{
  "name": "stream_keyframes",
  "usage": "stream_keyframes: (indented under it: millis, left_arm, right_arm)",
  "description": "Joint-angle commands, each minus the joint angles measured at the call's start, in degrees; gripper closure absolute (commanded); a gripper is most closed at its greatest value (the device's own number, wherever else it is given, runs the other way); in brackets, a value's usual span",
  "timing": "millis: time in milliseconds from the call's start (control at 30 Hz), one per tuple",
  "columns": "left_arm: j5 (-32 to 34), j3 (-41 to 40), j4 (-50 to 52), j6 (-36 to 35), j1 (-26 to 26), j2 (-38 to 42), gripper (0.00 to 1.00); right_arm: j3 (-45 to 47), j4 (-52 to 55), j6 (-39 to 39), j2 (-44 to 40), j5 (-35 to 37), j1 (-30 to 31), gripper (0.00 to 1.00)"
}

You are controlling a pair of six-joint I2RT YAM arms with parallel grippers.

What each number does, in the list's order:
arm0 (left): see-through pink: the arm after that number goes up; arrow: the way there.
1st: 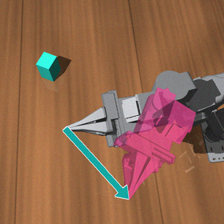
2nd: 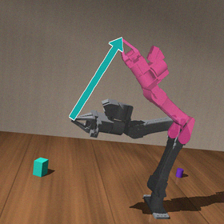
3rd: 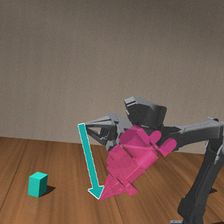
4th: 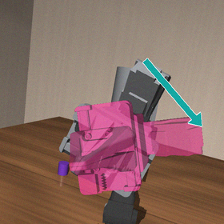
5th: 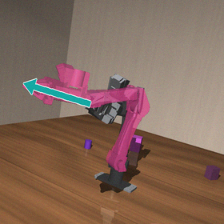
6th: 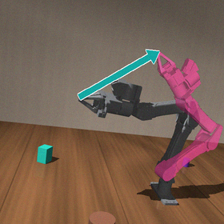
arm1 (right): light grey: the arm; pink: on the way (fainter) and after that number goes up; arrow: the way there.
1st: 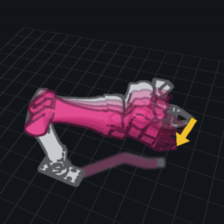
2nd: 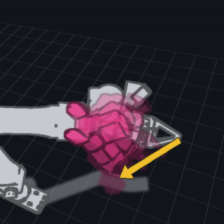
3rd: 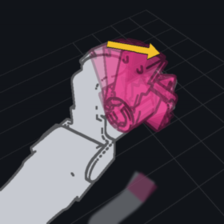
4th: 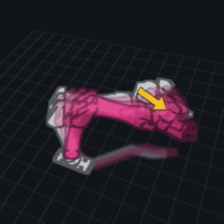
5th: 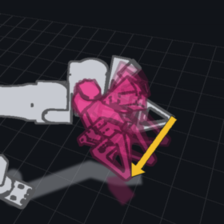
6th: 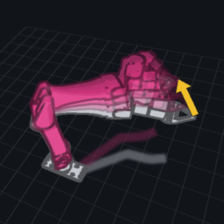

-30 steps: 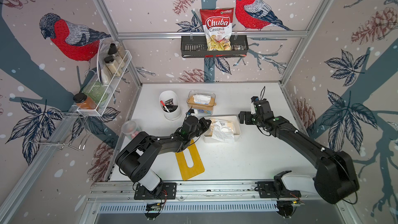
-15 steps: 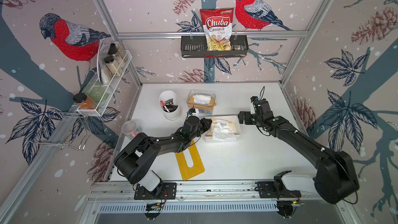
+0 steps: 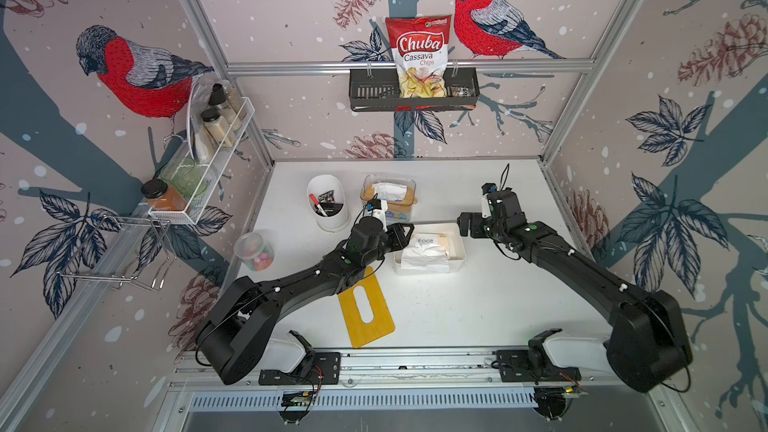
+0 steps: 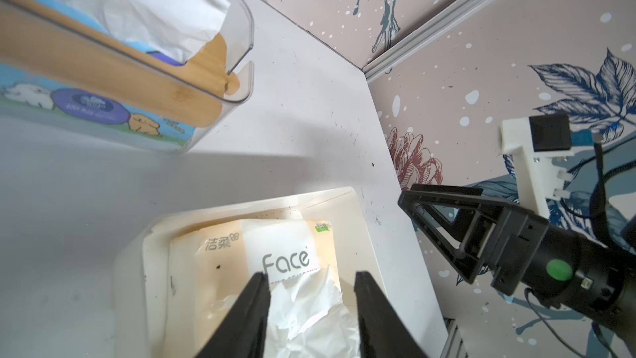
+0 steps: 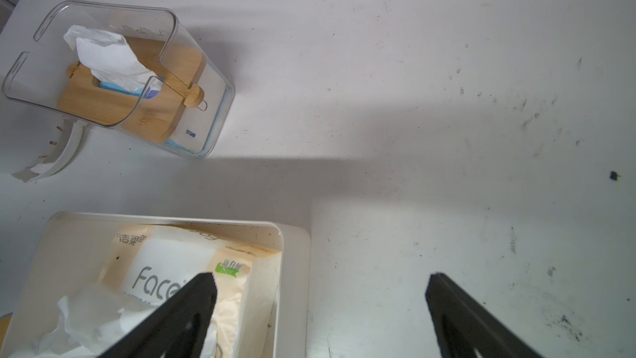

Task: Put the tissue paper into the tissue box
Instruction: Place the paper towel in the tissue box.

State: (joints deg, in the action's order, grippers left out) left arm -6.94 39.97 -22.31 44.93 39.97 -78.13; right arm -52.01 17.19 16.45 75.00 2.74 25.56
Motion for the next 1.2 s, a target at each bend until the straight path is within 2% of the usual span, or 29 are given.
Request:
stream_keyframes:
  millis: [0,133,200,233,300,367,500,633,800,933,1067,1167]
  left_arm:
    - [-4.26,2.55,10.32,-15.2,1.24,2.38,0.51]
    - [-0.92,3.29,18.59,-28.31,6.64,7.44,0.39]
    - [2.91,3.4,21.65,-33.61,10.02,9.28,0.25]
    - [3.75,3.53,22.93,-35.44,11.05,9.75,0.22]
    - [4.95,4.43,26.53,-38.58,12.41,10.29,0.19]
    - [3.12,4.79,29.63,-42.65,13.13,10.76,0.14]
    - [3.23,3.67,33.23,-53.87,14.77,10.05,0.14]
    - [2.45,6.82,35.35,-58.95,14.95,6.08,0.19]
    - [5.9,11.55,36.37,-62.86,14.97,-0.9,0.31]
    - [5.08,16.27,38.1,-64.57,14.97,-6.47,0.41]
    - [6.47,18.82,35.72,-65.27,14.88,-9.17,0.65]
    - [6.44,19.55,32.17,-63.91,14.79,-10.79,0.76]
  right_arm:
    - [-0.51,0.74,-0.54,0.18,0.33,0.12,0.0]
    - [-0.54,0.41,-0.45,0.49,0.01,0.1,0.0]
    - [-0.63,0.13,-0.34,0.81,-0.24,0.1,0.0]
    - [-0.56,-0.01,-0.27,0.97,-0.48,0.1,0.0]
    - [-0.54,-0.49,0.0,1.08,-1.33,0.1,0.0]
    - [-0.21,-0.99,0.11,1.03,-1.98,0.15,0.0]
    - [0.1,-1.63,-0.32,1.09,-1.88,0.01,0.0]
    - [0.32,-1.74,-0.12,0.79,-2.46,0.02,0.0]
    - [1.71,-2.26,0.08,-0.29,-2.57,0.02,0.0]
    - [1.74,-1.74,-0.21,-0.95,-2.13,-0.07,0.0]
    - [1.89,-1.65,-0.44,-1.52,-2.05,-0.42,0.0]
    - [2.22,-1.73,-0.3,-1.61,-2.11,-0.51,0.0]
